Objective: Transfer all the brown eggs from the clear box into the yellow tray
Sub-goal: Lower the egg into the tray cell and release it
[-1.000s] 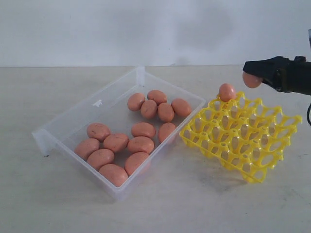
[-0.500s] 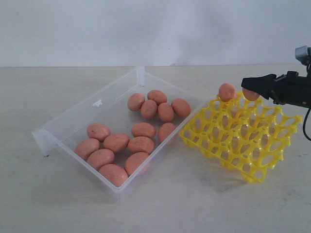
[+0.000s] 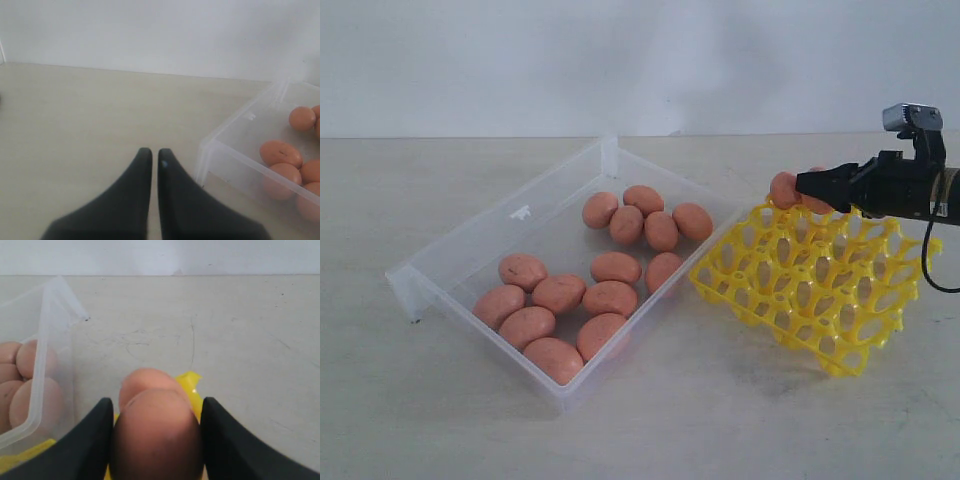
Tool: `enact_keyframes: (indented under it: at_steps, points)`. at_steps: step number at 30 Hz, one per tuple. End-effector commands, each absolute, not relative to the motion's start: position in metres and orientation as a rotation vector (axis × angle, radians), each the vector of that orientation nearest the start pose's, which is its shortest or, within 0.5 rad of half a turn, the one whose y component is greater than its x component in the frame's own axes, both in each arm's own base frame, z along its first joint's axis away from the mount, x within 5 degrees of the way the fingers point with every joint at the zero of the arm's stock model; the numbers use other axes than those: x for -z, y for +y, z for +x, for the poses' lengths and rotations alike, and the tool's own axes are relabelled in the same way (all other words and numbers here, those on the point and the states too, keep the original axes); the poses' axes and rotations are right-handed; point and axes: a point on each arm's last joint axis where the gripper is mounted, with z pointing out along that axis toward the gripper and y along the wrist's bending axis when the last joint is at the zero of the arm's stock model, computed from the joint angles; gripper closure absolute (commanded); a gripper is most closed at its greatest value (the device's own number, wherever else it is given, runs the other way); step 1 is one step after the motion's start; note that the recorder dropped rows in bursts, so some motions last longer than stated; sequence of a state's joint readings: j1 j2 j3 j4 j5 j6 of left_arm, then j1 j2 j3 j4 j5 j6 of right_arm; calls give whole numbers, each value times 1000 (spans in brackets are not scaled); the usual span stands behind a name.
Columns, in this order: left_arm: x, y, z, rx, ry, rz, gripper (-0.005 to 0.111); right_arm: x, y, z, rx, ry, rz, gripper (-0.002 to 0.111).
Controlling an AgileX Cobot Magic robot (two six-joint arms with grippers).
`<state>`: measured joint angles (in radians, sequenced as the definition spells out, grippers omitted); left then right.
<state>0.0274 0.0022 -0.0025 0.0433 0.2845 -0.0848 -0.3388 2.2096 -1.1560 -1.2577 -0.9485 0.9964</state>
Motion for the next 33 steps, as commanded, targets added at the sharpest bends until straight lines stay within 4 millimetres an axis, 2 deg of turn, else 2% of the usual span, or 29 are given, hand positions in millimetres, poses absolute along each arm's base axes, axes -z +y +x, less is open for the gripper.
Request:
enact_keyframes:
  at_steps: [1,5,11,14,28,30,33]
  points:
    - [-188,2,55,3,1761,-69,103,-103,-71,411,-642,1965,-250,109]
    - [-188,2,55,3,1761,-69,103,-100,-74,411,-600,2003,-234,105]
    - [-188,2,55,3,1761,-69,103,-98,-76,411,-574,2029,-234,72]
    - [-188,2,55,3,1761,-69,103,-98,-76,411,-574,2029,-234,61]
    - [-188,2,55,3,1761,-69,103,-110,-73,412,-629,1952,-230,60]
    - [-188,2,55,3,1761,-69,103,-118,-73,412,-619,1936,-238,60]
    - [-188,2,55,3,1761,-69,103,-142,-73,412,-588,1889,-265,60]
